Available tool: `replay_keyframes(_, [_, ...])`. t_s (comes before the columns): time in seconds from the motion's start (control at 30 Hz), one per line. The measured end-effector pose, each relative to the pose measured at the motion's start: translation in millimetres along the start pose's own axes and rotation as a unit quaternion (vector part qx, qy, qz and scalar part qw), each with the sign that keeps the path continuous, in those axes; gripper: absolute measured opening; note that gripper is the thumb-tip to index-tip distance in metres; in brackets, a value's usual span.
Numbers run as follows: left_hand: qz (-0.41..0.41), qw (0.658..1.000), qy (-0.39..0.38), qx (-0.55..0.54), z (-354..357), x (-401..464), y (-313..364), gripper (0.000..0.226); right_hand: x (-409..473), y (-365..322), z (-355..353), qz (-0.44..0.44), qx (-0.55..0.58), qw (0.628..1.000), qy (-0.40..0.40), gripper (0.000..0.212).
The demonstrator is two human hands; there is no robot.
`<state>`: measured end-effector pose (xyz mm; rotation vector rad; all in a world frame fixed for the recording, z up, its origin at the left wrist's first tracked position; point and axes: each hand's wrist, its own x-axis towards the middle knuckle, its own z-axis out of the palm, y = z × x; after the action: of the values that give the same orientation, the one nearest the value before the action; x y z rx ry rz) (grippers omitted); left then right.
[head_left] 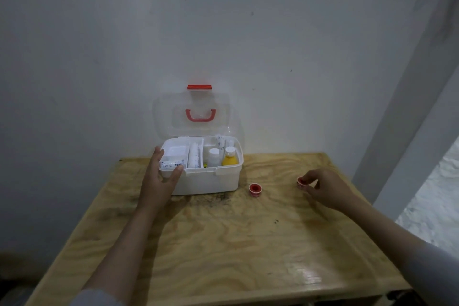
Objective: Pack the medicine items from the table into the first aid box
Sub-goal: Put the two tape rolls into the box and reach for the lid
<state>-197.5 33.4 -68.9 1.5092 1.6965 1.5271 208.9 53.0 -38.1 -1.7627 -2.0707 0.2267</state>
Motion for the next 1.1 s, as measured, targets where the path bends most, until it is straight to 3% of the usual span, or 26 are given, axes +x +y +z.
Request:
replay_keyframes(0.13, [0.002,1.000,0.004,-0.003,2.0,-1.4,3.8,0.068,-10.4,3.4,8.9,0.007,0.006,1.000,0.006,0.026])
replay_keyframes(0.5, [0.002,1.000,0.001,-0.001,1.1,-3.2,7.3,0.067,-14.5,-44.5,34.5,-0.053,0.115,0.992,-0.022,0.028])
replay_keyframes(0.67, [0.003,1.000,0.001,-0.005,1.2,-3.3,8.1,0.066,-9.2,-64.4,47.1,-0.121,0.085,0.988,-0.049,0.031])
replay_keyframes(1.1, [0.004,1.000,0.005,-0.001,1.2,-3.7,8.9,0.066,2.6,-72.6,49.4,-0.128,-0.001,0.988,-0.083,0.032])
